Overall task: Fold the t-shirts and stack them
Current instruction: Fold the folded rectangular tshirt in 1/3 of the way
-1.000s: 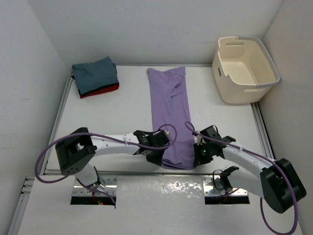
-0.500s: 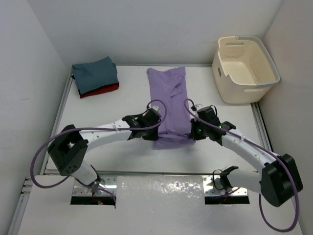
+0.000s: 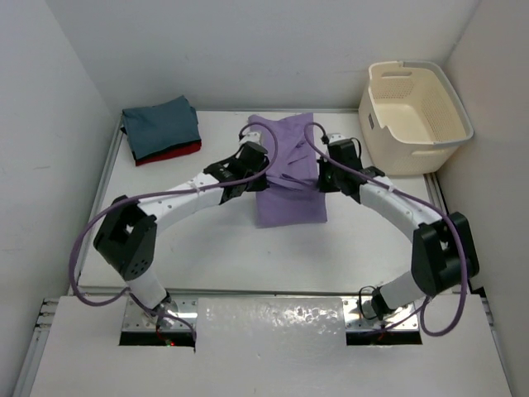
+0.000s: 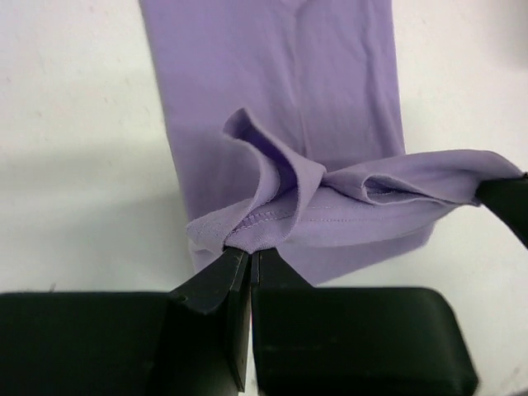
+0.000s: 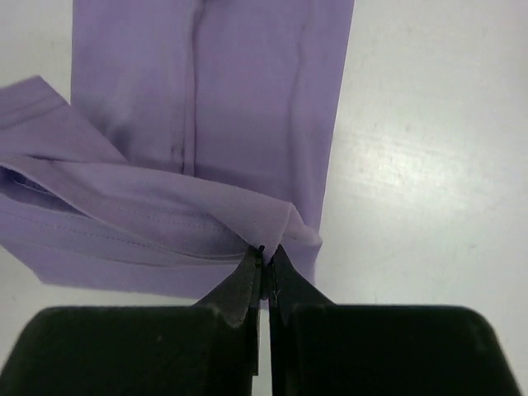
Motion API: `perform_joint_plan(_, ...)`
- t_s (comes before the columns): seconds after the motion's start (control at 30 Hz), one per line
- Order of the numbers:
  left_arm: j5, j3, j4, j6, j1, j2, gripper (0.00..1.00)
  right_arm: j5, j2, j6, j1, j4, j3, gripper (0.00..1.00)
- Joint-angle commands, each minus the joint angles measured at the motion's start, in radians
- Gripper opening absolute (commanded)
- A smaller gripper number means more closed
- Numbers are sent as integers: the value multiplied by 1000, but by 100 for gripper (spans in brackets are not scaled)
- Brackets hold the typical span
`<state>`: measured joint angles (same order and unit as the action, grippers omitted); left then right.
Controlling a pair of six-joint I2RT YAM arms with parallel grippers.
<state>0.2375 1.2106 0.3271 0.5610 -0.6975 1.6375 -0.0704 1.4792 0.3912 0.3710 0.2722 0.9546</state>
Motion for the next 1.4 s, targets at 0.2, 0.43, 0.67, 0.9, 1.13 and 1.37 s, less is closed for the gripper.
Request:
perform_joint_plan(0.2, -66, 113, -158, -157, 85, 113, 0, 40, 180, -28, -50, -74, 177, 0)
perform_joint_plan(0.43, -135, 187, -186, -223, 128, 203, 0, 24, 270, -18, -69, -63, 254, 0)
perform_joint_plan(0.67, -197, 254, -192, -245, 158, 307, 0, 14, 348, -12, -84, -47, 314, 0)
perform_joint_plan(0.9, -210, 326, -184, -224, 182, 404, 0, 11, 400, -14, -92, -48, 351, 0)
perform_joint_plan(1.13, -213, 337, -189, -197, 217, 439, 0, 46, 503, -23, -104, -30, 435, 0)
perform_joint_plan(1.37, -222, 348, -189, -191, 227, 469, 0, 60, 553, -15, -109, -59, 466, 3)
